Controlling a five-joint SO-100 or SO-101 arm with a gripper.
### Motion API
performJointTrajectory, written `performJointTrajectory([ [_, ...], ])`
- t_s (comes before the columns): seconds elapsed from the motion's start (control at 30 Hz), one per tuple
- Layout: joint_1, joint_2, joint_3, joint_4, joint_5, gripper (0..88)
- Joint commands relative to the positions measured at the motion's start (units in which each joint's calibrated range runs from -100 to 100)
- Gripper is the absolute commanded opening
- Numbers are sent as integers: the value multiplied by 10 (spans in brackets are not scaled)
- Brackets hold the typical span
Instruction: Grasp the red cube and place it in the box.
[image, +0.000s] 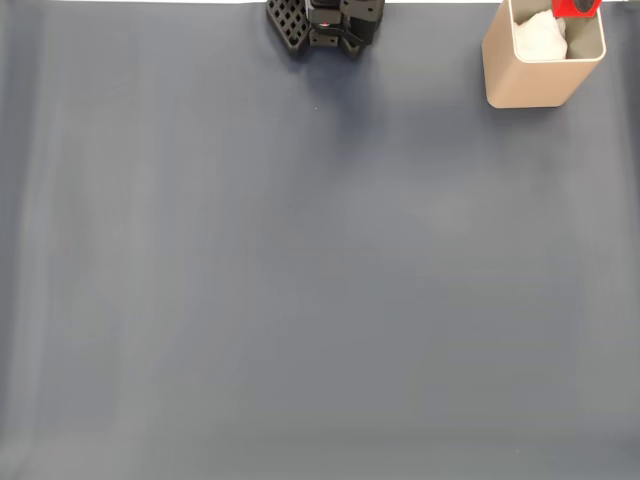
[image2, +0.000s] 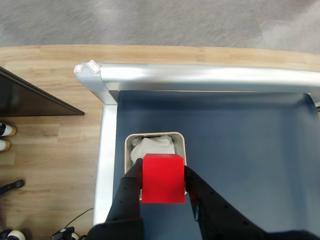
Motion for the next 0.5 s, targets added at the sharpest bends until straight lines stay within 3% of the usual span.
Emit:
performJointTrajectory([
  [0.0, -6, 0, -36, -6, -2, 8],
  [0.47, -21, 10, -35, -14, -4, 8],
])
